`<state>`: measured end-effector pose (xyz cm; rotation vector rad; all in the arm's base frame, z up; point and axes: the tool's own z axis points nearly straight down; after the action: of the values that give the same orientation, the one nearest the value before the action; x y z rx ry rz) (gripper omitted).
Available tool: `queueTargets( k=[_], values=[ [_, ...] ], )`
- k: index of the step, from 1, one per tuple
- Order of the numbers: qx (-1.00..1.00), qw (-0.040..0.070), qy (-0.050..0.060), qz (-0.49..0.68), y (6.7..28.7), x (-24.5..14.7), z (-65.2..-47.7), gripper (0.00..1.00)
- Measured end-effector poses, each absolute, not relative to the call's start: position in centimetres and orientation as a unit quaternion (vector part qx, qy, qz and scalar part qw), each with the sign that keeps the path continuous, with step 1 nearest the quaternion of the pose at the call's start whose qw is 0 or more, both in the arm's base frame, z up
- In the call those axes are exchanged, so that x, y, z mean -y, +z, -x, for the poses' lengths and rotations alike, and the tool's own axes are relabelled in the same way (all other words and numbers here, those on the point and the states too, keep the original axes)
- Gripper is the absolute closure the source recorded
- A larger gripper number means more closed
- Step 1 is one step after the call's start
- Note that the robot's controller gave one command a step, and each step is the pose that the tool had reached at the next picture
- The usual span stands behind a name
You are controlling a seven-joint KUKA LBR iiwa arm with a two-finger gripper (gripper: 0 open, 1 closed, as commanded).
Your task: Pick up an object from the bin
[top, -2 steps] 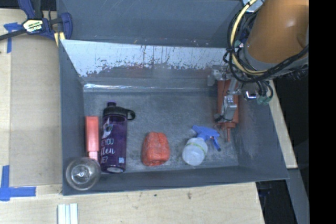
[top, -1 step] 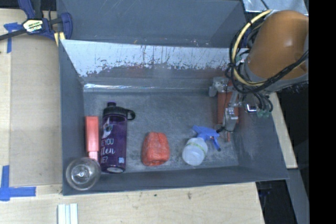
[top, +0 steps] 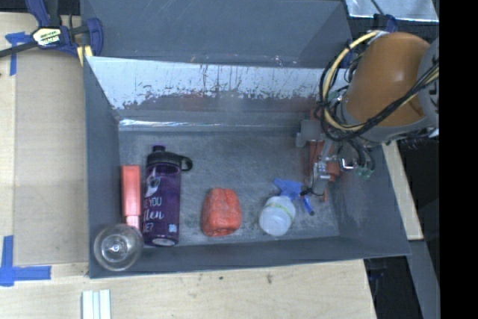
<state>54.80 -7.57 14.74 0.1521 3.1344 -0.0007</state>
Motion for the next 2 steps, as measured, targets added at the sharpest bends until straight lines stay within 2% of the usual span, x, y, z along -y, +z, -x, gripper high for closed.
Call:
queueTargets(
  k=[1, 2],
  values=[
    [-1.0, 0.002, 0.0, 0.02, 11.35, 7.39, -52.6, 0.0],
    [-0.999, 0.0, 0.0, 0.053, 10.68, 7.54, -52.1, 0.0]
  ],
)
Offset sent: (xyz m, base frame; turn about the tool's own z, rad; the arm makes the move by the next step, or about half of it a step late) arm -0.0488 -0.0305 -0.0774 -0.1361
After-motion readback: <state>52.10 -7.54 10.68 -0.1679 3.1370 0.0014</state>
